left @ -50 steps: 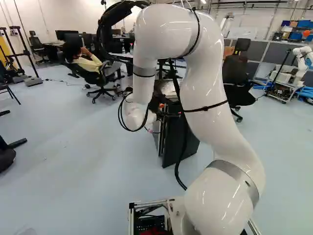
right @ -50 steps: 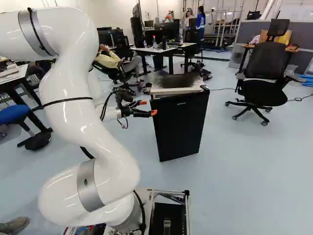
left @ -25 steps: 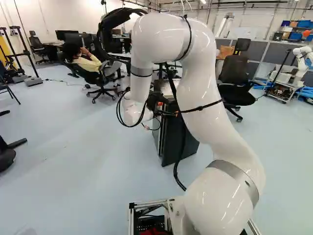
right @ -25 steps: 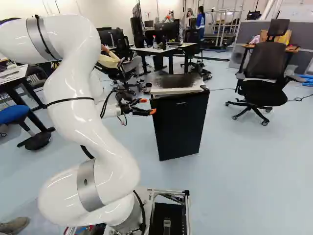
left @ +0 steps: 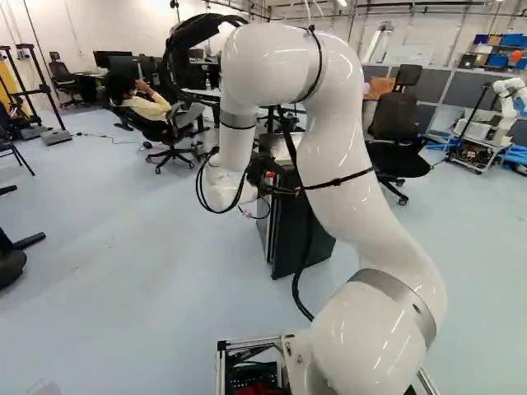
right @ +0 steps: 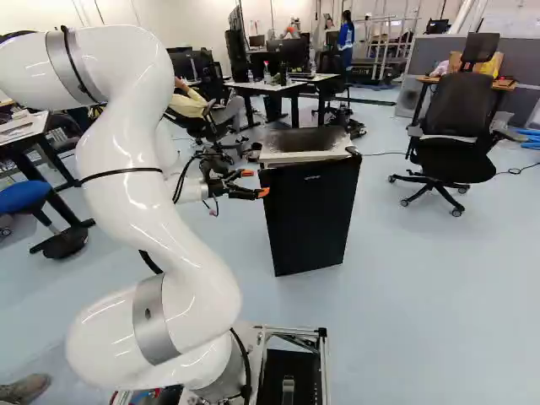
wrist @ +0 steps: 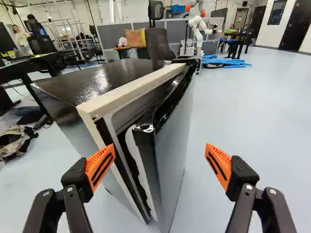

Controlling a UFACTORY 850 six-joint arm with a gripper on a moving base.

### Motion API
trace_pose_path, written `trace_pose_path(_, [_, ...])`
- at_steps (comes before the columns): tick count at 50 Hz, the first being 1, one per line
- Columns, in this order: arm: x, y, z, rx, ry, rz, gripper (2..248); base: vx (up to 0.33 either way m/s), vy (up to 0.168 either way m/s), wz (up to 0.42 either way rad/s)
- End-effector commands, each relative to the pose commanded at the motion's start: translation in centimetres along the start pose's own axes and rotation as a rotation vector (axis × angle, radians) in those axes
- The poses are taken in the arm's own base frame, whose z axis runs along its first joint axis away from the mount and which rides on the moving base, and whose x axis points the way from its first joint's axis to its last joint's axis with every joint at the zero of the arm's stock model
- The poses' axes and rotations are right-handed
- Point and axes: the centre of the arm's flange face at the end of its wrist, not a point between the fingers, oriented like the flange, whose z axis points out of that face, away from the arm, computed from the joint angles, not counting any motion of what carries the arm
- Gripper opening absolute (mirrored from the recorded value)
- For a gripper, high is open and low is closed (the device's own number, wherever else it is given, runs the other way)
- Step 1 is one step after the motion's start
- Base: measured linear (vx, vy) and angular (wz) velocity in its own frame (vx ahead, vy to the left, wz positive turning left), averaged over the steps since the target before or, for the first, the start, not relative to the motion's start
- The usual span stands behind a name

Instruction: Grab a drink from the fridge

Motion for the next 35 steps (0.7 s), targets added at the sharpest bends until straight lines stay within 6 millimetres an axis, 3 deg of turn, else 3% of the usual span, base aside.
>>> trace_pose_path(35, [0.0,-1.8,0.7,-0.002,0.008,0.027,247,0.0,0.0,0.0])
